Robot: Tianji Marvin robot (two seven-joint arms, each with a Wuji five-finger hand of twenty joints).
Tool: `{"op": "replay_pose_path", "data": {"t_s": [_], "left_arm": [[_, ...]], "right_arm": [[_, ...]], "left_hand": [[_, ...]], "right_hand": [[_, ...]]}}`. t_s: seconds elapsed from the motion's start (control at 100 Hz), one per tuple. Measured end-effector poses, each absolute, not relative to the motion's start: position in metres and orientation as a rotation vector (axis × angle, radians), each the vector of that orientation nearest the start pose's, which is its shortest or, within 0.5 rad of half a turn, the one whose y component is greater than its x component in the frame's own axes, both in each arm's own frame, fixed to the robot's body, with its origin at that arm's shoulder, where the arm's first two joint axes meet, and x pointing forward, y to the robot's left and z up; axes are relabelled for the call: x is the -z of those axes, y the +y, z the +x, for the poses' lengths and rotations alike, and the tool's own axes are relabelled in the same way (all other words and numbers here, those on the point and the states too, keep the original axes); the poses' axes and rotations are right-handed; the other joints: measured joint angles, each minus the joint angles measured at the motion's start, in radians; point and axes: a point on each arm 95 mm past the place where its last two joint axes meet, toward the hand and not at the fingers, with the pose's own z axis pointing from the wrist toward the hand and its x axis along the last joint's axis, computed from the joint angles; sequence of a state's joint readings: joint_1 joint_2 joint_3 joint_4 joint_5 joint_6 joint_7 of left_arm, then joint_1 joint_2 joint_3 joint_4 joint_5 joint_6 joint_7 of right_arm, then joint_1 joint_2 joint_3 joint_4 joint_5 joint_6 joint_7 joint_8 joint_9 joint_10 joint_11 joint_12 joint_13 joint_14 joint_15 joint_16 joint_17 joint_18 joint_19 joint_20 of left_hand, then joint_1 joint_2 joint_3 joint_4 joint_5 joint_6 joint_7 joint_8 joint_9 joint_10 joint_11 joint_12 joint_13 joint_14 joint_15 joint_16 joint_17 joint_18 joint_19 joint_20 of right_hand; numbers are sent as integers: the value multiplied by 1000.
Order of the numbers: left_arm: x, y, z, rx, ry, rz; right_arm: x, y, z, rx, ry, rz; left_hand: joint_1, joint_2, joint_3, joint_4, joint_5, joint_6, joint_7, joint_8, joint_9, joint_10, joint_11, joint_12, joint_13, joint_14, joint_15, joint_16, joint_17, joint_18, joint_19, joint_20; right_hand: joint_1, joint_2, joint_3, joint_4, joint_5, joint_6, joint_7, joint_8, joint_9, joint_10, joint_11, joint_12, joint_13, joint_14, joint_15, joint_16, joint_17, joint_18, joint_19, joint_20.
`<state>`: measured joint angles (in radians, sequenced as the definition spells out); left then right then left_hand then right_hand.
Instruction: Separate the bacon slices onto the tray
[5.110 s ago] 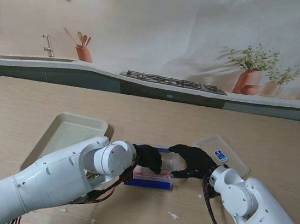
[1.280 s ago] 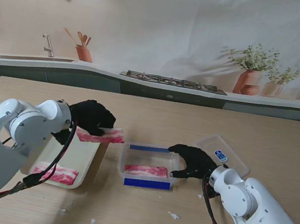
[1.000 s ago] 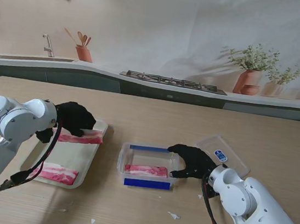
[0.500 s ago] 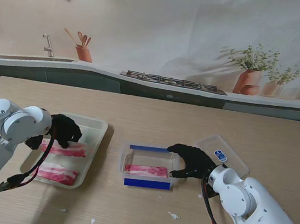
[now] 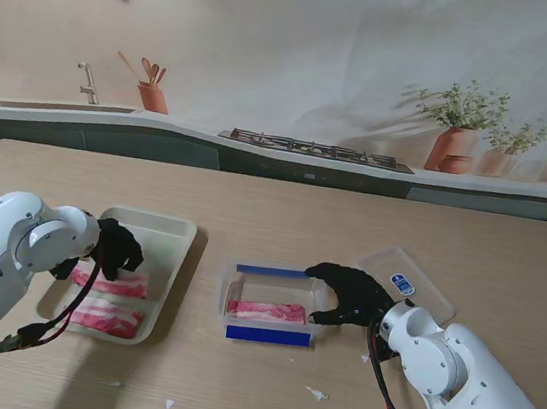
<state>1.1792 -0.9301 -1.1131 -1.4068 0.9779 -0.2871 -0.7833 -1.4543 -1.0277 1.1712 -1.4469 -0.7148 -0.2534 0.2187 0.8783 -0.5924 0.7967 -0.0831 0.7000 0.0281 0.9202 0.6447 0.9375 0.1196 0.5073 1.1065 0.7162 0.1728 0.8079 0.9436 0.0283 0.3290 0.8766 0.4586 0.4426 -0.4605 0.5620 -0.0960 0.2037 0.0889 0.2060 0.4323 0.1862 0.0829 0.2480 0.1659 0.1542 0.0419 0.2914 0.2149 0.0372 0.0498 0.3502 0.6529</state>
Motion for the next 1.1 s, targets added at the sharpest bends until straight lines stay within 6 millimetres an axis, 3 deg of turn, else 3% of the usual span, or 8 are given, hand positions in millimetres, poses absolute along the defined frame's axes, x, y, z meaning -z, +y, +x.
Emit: {"op": "replay_pose_path", "data": {"t_s": [0.23,0.47,0.55,0.57,0.61,0.66,0.84,1.1], "left_arm": [[310,71,470,760,2289,-1210],[315,69,474,820,2252,-1098],[316,70,473,809,2261,-1083],[316,70,473,803,2265,-1076],[317,70,473,790,2275,-1056],[317,70,472,778,2283,-1030],[316,72,474,778,2255,-941],[309,75,473,923,2137,-880]], "right_arm": [[353,-18,416,-1571,1807,1418],[353,-18,415,-1568,1805,1421],[353,-18,415,-1568,1804,1421],[353,-18,415,-1568,1804,1421],[353,-18,415,-1568,1803,1422],[353,-18,415,-1568,1803,1422],[353,-17,415,-1568,1803,1423],[353,-17,415,-1568,1803,1423]], "left_hand": [[0,0,0,0,0,0,3,-25,0,-4,0,-10,0,-2,0,0,-8,0,0,0],[-13,16,-7,0,2,6,-65,-233,-23,-9,-21,-89,-18,-4,-27,-90,-14,0,0,0],[-101,17,38,3,0,40,-197,-280,-122,-9,7,-220,-68,-6,-76,-137,-26,0,-1,-11],[-133,37,46,17,-4,49,-235,-286,-158,-9,29,-270,-79,-7,-87,-141,-28,0,-1,-12],[-194,67,53,65,-37,72,-315,-290,-238,-9,59,-393,-119,-8,-109,-163,-34,0,-1,-12],[-237,74,54,88,-66,87,-379,-302,-305,-9,65,-470,-152,-16,-142,-184,-41,0,-1,-12],[-306,78,43,90,-245,125,-508,-350,-509,-10,12,-611,-297,-16,-263,-272,-72,0,-10,-13],[-353,115,-19,90,-369,140,-553,-383,-666,13,-79,-750,-433,9,-376,-373,-86,-1,-24,-25]], "right_hand": [[0,0,0,0,0,0,0,-8,0,0,0,0,0,0,0,0,0,0,0,0],[0,1,0,0,0,0,0,-9,0,0,0,0,0,0,0,1,0,0,0,0],[0,1,0,0,0,0,0,-9,-1,0,0,0,0,0,0,1,0,0,0,0],[0,1,0,0,0,0,0,-9,-1,0,0,0,0,0,0,1,0,0,0,0],[1,1,0,0,0,0,0,-9,-1,0,0,0,0,0,0,1,0,0,0,0],[1,1,0,0,0,0,0,-9,-1,0,0,0,0,0,0,1,0,0,0,0],[1,1,-7,0,0,0,0,-9,-1,0,0,0,0,0,0,1,0,0,0,0],[1,1,-9,0,0,0,0,-9,-1,0,0,0,0,0,0,1,0,0,0,0]]}}
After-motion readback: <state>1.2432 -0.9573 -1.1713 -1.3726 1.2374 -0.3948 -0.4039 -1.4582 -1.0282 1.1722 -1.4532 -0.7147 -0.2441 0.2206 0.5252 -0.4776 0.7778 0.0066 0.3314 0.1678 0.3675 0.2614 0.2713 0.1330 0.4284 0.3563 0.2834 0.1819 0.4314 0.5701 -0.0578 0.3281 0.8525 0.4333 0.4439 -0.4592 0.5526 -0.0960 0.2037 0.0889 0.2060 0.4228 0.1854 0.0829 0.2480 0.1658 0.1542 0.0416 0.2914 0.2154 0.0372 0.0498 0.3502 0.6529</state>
